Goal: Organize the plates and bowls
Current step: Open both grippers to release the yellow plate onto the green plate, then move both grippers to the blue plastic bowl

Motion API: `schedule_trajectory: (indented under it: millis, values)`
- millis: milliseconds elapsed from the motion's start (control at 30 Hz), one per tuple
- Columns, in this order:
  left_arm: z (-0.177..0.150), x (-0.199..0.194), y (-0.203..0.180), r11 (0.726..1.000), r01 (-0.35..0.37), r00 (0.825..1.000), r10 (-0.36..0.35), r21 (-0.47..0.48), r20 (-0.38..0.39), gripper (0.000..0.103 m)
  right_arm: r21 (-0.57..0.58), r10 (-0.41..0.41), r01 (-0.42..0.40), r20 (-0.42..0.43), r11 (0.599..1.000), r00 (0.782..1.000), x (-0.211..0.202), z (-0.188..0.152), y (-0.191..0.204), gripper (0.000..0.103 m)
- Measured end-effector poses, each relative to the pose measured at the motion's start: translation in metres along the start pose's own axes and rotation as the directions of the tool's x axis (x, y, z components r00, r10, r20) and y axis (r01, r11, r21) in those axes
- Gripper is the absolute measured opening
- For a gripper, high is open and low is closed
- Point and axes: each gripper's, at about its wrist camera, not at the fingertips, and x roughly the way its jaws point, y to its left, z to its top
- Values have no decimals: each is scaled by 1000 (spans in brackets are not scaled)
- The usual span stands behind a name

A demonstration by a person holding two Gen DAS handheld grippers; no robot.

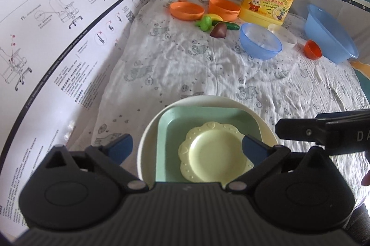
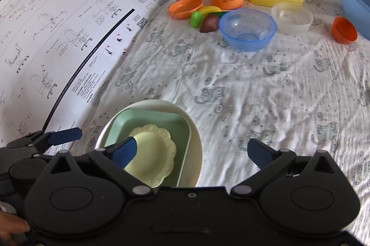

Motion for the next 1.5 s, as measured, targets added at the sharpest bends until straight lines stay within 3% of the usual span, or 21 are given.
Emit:
schedule_trajectory:
  millis: [433,833,1167,1400,1500]
  values:
    - [13,10,-17,1000,-2,1000,2,5,-24,103,103,-18,13,43,995,999,-7,3,-34,103]
    - [63,42,-59,997,1,1000,0,75,-10,103,269,-83,56,93,962,992,-12,23,-107,103]
    - [129,91,-87,994,-18,1000,17,107,15,103,371,-106,55,118,927,987,8,73,-151,103]
    - [157,130,-101,995,-24,1000,22,99,16,102,405,-75,28,101,914,992,36,111,-166,103]
    - [165,141,-109,993,-32,999,30,113,16,97,417,-49,11,83,909,995,51,124,-169,95]
